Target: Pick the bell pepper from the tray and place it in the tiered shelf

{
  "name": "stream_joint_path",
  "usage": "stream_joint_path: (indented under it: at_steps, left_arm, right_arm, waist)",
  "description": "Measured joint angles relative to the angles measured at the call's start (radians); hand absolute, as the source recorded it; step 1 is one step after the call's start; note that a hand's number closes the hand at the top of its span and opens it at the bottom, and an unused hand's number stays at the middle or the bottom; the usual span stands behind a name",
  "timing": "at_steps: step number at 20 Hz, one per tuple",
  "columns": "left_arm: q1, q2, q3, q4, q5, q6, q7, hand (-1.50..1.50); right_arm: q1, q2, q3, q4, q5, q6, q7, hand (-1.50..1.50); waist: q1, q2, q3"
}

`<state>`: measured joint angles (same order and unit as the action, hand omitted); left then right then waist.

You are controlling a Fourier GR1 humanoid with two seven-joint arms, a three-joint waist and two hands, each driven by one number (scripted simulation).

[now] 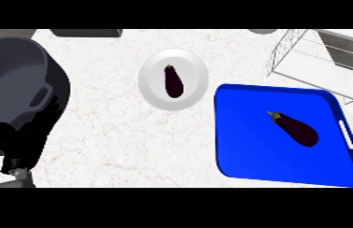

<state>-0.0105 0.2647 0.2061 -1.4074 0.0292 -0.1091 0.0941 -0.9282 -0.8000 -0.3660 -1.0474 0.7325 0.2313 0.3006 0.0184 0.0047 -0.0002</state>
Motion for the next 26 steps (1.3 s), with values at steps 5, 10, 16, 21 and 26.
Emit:
stream_joint_path:
  at_steps: [5, 10, 16, 21, 26]
  left_arm:
    - [-0.013, -0.002, 0.003, 0.002, -0.002, 0.003, 0.008, 0.0]
    - [-0.023, 0.001, 0.009, 0.02, 0.002, -0.009, 0.0, 0.0]
    - [-0.012, -0.003, 0.007, -0.008, 0.006, -0.016, 0.012, 0.0]
    - [-0.003, 0.003, 0.016, -0.018, 0.008, -0.02, 0.016, 0.0]
    - [-0.004, -0.008, 0.011, -0.027, 0.0, -0.008, 0.029, 0.0]
  right_arm:
    - [-0.046, -0.006, -0.001, 0.186, 0.033, -0.086, -0.055, 1.5]
    - [-0.065, -0.008, -0.011, 0.331, 0.063, -0.183, -0.084, -1.5]
    - [-0.119, -0.024, -0.001, 0.486, 0.092, -0.247, -0.183, -1.5]
    - [-0.137, -0.025, -0.053, 0.549, 0.038, -0.277, -0.253, -1.5]
    - [-0.185, -0.051, -0.132, 0.593, -0.053, -0.223, -0.25, -1.5]
  waist:
    - [0.004, 0.002, 0.0]
    - [0.006, 0.003, 0.0]
    - [0.011, 0.004, 0.001]
    - [0.007, 0.003, 0.001]
    - [0.003, 0.001, 0.001]
